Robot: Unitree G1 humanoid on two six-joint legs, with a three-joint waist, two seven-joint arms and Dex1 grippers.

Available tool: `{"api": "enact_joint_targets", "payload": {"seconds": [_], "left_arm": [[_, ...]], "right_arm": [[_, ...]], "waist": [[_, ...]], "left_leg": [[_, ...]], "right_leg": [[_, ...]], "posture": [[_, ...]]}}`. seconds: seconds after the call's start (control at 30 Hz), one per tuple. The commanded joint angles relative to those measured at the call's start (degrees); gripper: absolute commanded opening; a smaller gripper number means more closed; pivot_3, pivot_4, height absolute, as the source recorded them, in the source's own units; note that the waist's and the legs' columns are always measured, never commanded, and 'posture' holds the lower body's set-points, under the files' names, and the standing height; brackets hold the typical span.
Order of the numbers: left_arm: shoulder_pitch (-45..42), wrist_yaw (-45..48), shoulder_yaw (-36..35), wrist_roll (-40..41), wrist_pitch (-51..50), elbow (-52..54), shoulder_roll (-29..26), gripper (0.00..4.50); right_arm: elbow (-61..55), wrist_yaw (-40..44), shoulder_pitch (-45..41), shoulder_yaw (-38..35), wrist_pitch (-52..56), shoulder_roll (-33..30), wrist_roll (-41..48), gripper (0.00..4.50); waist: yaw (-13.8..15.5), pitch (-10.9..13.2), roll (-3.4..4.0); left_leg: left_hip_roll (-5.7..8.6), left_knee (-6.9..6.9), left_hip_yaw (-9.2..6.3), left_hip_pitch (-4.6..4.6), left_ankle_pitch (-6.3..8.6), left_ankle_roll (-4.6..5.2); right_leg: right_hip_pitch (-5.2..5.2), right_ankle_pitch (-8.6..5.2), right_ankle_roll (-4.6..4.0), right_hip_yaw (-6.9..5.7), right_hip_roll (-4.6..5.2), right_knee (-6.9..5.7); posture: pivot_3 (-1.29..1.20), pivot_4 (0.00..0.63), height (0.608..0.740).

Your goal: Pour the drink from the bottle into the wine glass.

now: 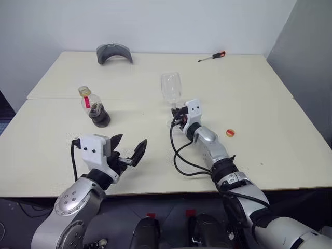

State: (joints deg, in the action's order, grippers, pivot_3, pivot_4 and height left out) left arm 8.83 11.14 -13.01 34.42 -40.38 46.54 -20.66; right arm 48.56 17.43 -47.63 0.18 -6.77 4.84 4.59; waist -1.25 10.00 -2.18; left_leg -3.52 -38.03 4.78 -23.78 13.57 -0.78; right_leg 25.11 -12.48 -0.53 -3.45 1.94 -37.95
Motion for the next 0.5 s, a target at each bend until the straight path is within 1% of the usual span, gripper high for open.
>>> {"api": "enact_joint_targets", "payload": {"seconds": [0.03,0.17,0.27,0.4,0.5], "left_arm": [[1.0,1.0,-0.7,1.1,2.2,1.4,0.4,4.5],[2.1,1.1,-0.4,0.9,3.0,1.8,0.3,4.5],[2.1,0.7,-0.1,0.6,3.3,2.0,0.4,4.5],[2.2,0.6,-0.1,0.5,3.6,1.9,0.3,4.5],[2.1,0.4,0.1,0.4,3.7,1.8,0.3,4.5]], "right_arm": [[-0.8,-1.0,0.8,0.0,-0.9,-0.8,-0.7,0.11],[-0.6,-1.1,2.0,0.3,-0.1,-0.9,-1.4,0.11],[-2.0,-0.7,3.9,0.7,4.5,-1.5,-1.5,0.11],[-7.6,0.1,6.3,1.0,11.6,-2.8,-0.9,0.11],[-13.3,1.0,8.4,1.9,16.6,-4.0,-1.1,0.11]], "waist": [[-0.1,0.0,0.0],[-0.1,0.0,0.0],[-0.1,-0.1,0.0],[0.0,-0.2,0.0],[0.0,-0.2,0.03]], "left_leg": [[-0.01,0.0,0.0,0.0,0.0,0.0],[-0.02,0.01,-0.02,0.02,0.0,0.0],[-0.01,-0.01,-0.04,0.04,0.0,0.0],[-0.02,-0.01,-0.06,0.15,0.0,0.0],[-0.03,0.0,-0.1,0.33,0.0,-0.01]], "right_leg": [[0.0,0.0,0.0,0.0,0.0,0.0],[-0.01,-0.01,0.0,-0.01,0.0,0.0],[-0.03,0.0,0.0,-0.05,0.0,0.0],[-0.15,-0.01,-0.01,-0.08,0.02,0.01],[-0.33,-0.18,-0.27,-0.12,0.05,0.03]], "posture": [[0.0,0.15,0.74],[0.0,0.15,0.74],[0.0,0.15,0.74],[0.0,0.15,0.74],[0.0,0.15,0.74]]}}
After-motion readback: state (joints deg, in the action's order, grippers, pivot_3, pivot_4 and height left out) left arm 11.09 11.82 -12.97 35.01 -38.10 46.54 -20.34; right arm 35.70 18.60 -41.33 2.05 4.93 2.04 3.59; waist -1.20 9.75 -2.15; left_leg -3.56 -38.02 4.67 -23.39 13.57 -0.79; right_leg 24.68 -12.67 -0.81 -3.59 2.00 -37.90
